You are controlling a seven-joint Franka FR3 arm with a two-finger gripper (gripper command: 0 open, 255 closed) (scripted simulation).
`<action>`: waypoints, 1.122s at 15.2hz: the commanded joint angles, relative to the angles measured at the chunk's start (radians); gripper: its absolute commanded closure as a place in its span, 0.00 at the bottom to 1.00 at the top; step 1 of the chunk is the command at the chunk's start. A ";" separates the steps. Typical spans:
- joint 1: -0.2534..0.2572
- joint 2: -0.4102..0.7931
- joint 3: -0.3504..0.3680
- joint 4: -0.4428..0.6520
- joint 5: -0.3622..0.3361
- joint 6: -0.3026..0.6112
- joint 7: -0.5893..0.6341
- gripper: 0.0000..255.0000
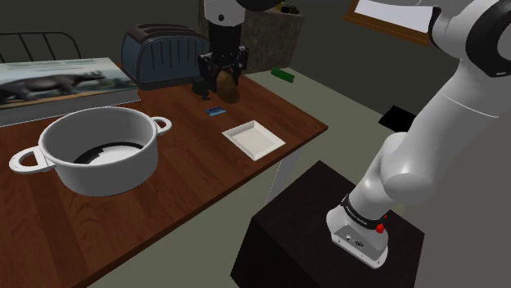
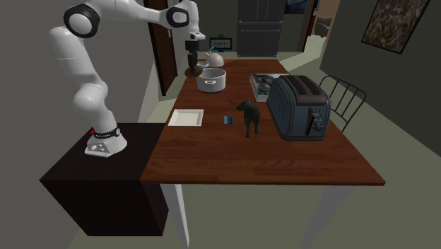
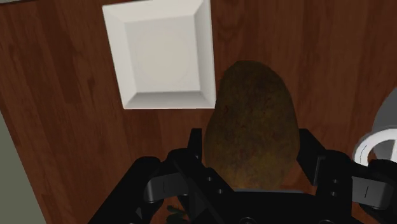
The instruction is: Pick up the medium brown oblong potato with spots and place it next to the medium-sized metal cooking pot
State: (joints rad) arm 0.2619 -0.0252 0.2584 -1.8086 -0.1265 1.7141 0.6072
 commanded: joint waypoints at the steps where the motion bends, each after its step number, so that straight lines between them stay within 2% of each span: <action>1: 0.023 -0.006 0.024 -0.007 0.005 -0.005 0.047 1.00; 9: 0.125 0.065 0.128 0.080 0.001 -0.050 0.252 1.00; 17: 0.124 0.071 0.127 -0.021 -0.004 0.056 0.264 1.00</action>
State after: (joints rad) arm 0.3864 0.0452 0.3855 -1.8176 -0.1296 1.7573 0.8696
